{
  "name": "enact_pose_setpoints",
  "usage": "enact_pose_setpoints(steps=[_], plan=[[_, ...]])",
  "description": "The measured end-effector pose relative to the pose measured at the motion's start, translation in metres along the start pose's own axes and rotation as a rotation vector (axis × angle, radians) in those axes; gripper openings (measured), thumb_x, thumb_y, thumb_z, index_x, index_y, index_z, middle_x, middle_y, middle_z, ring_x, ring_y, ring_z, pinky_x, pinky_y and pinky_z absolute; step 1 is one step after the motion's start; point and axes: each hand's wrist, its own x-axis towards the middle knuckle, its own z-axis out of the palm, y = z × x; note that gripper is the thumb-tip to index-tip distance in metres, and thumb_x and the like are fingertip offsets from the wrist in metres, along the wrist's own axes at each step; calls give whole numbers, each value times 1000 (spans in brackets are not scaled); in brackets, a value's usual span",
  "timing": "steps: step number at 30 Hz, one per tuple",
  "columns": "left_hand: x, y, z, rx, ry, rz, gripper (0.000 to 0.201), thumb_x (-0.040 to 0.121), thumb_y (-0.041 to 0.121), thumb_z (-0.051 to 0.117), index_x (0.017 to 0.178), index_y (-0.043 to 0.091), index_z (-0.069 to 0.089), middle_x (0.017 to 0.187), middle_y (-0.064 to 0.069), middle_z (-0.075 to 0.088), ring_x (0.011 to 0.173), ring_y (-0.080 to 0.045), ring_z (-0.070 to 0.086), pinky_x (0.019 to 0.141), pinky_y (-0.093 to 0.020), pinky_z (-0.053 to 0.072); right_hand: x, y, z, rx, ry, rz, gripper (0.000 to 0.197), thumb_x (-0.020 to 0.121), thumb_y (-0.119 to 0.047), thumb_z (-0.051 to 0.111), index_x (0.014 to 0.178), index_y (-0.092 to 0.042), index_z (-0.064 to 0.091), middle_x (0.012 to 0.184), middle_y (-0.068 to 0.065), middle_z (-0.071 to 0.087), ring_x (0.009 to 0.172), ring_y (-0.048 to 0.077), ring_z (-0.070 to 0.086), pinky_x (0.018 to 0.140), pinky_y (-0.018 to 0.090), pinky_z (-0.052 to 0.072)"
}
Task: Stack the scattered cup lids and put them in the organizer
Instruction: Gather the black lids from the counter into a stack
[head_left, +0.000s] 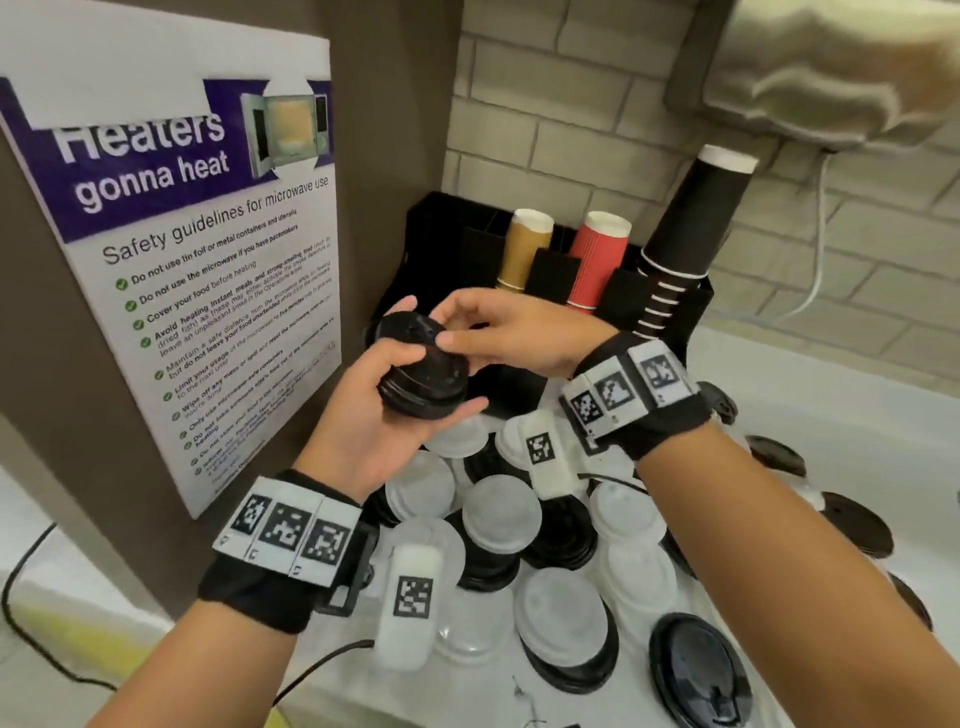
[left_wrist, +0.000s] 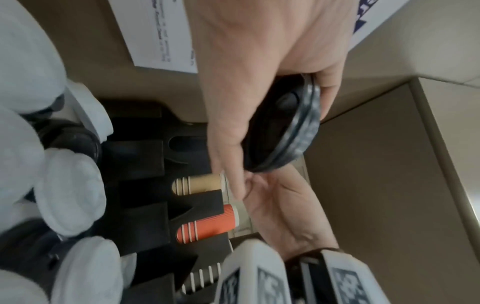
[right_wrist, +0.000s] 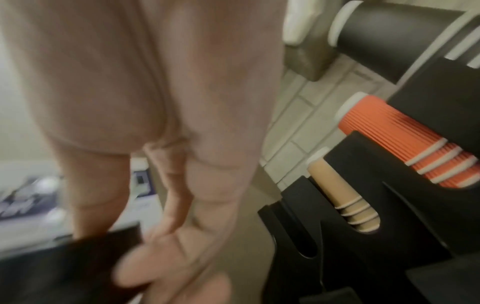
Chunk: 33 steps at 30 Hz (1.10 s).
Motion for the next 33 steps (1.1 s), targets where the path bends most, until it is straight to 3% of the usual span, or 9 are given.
enact_pose_setpoints(steps=[3, 6, 9, 13, 16, 19, 21, 26, 33], plan=[[-8, 4, -5, 113, 21, 75, 54, 71, 5, 49, 120, 26, 55, 121, -10, 62, 102, -26, 67, 79, -45, 56, 1, 3, 9, -200, 100, -17, 28, 93, -14, 60, 119, -6, 53, 108, 6, 56, 89, 15, 62, 82, 26, 55], [-16, 18, -8, 303, 89, 162, 53, 60, 2, 46, 104, 29, 54, 95, -8, 50, 81, -19, 51, 67, -34, 41, 3, 7, 14, -492, 216, -77, 23, 95, -20, 58, 114, -8, 58, 106, 1, 58, 79, 0, 55, 72, 15, 47], [-22, 32, -7, 447, 108, 190, 53, 59, 3, 46, 106, 27, 52, 88, -8, 39, 73, -17, 39, 64, -31, 32, 5, 15, 34, -754, -11, -31, 23, 96, -20, 55, 114, -8, 64, 112, 4, 64, 93, 9, 57, 83, 22, 46], [-26, 45, -6, 682, 137, 200, 57, 60, 11, 53, 112, 36, 59, 107, 1, 52, 92, -13, 50, 71, -26, 41, 16, 25, 81, -1020, -328, -68, 33, 92, -21, 58, 123, -12, 62, 121, 5, 61, 110, 22, 55, 94, 33, 45], [-29, 49, -6, 819, 104, 235, 66, 60, 13, 58, 122, 37, 58, 113, 23, 55, 104, 9, 54, 82, -12, 42, 31, 28, 109, -1180, -424, -166, 51, 86, -36, 66, 133, -22, 54, 130, 3, 54, 113, 25, 46, 91, 34, 42], [-30, 51, -6, 873, 84, 249, 70, 60, 15, 61, 124, 43, 55, 115, 37, 50, 104, 25, 47, 79, -1, 38, 45, 26, 131, -1231, -533, -161, 64, 80, -44, 71, 138, -35, 45, 128, -6, 50, 117, 24, 35, 91, 38, 36], [-32, 52, -7, 876, 88, 248, 70, 61, 17, 62, 122, 48, 53, 122, 36, 47, 114, 21, 41, 85, -5, 34, 54, 25, 141, -1261, -603, -108, 70, 78, -41, 72, 140, -40, 39, 126, -9, 47, 120, 25, 32, 96, 44, 35], [-38, 52, -4, 919, 88, 270, 74, 60, 18, 63, 127, 48, 52, 130, 29, 44, 125, 11, 37, 89, -9, 32, 68, 23, 147, -1337, -719, -7, 89, 75, -34, 79, 146, -44, 25, 151, -3, 29, 134, 31, 20, 106, 49, 24], [-39, 52, -2, 927, 79, 269, 70, 62, 20, 64, 124, 51, 53, 142, 13, 42, 135, -7, 36, 101, -23, 33, 72, 32, 152, -1270, -633, -32, 82, 75, -36, 80, 142, -24, 35, 143, 1, 39, 131, 25, 29, 99, 45, 29]])
